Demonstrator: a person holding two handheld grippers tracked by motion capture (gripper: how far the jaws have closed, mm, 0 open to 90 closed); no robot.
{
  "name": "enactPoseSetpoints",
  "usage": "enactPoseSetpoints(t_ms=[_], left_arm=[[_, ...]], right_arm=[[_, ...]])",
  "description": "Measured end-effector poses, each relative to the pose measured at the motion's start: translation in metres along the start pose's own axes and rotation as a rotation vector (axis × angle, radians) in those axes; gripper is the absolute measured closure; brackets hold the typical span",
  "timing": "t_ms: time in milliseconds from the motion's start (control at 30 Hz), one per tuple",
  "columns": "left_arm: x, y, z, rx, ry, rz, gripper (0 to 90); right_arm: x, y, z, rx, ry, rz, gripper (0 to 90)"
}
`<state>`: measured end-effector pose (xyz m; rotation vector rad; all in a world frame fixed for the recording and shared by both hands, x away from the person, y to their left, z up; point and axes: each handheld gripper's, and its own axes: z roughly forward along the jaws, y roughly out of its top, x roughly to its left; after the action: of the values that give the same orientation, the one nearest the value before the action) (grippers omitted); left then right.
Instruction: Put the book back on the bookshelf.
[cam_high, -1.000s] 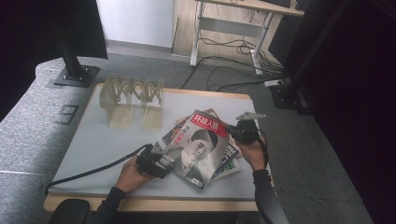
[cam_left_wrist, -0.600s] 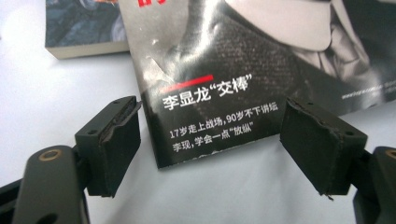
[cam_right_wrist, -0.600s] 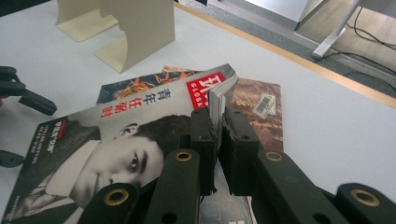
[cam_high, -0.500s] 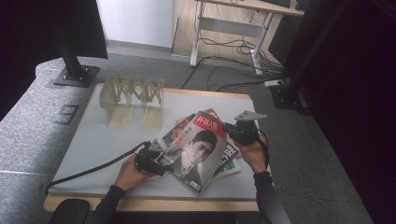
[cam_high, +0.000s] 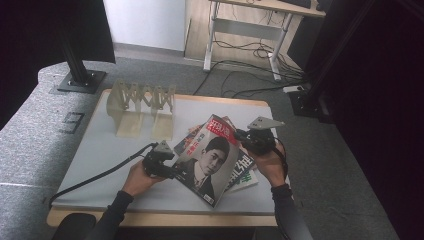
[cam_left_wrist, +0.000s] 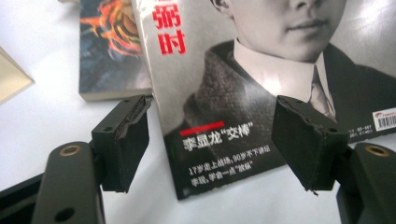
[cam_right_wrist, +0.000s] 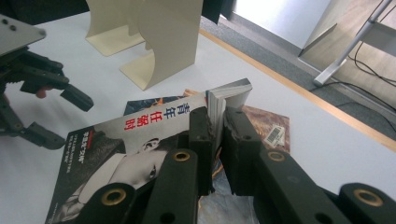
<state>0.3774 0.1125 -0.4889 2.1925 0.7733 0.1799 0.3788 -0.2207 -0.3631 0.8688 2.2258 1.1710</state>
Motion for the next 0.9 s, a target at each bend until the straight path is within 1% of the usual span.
enactPoseSetpoints(t_ms=[67,100,167,233,267,333,433,467,600,667,733,900], left_arm=[[0.001,0.002,0.0,0.0,-0.001,0.004,28.3],[0.003,0.005,-0.001,-0.003,-0.004,0.01,28.8],[0.004,0.009,0.0,-0.005,-0.006,0.018,29.4],[0.006,0.011,0.0,-0.014,-0.011,0.017,29.7],[0.009,0.014,0.001,-0.019,-0.03,0.014,30.9],[0.01,0.016,0.003,-0.024,-0.032,0.01,31.2],[0.013,0.019,0.007,-0.016,-0.038,0.027,31.2],[0.014,0.021,0.011,-0.006,-0.042,0.039,31.1],[0.018,0.022,0.017,0.002,-0.058,0.034,31.1],[0.019,0.022,0.02,0.006,-0.057,0.036,31.1],[0.021,0.022,0.023,0.007,-0.068,0.033,30.0],[0.026,0.021,0.029,0.029,-0.073,0.033,28.6]], right_arm=[[0.001,0.001,-0.001,-0.001,0.001,-0.004,80.7],[0.003,0.003,-0.002,-0.005,0.004,-0.016,80.6],[0.005,0.006,-0.003,-0.005,0.006,-0.021,80.6],[0.006,0.007,-0.004,-0.007,0.006,-0.026,80.6],[0.008,0.009,-0.005,-0.01,0.006,-0.034,80.6],[0.01,0.011,-0.007,-0.012,0.008,-0.043,80.6],[0.012,0.014,-0.01,-0.02,0.009,-0.055,80.6],[0.013,0.015,-0.011,-0.022,0.011,-0.059,80.6],[0.015,0.018,-0.013,-0.033,0.014,-0.076,80.6],[0.017,0.02,-0.015,-0.038,0.015,-0.08,80.6],[0.019,0.022,-0.016,-0.042,0.019,-0.095,80.7],[0.021,0.024,-0.018,-0.052,0.023,-0.107,80.7]])
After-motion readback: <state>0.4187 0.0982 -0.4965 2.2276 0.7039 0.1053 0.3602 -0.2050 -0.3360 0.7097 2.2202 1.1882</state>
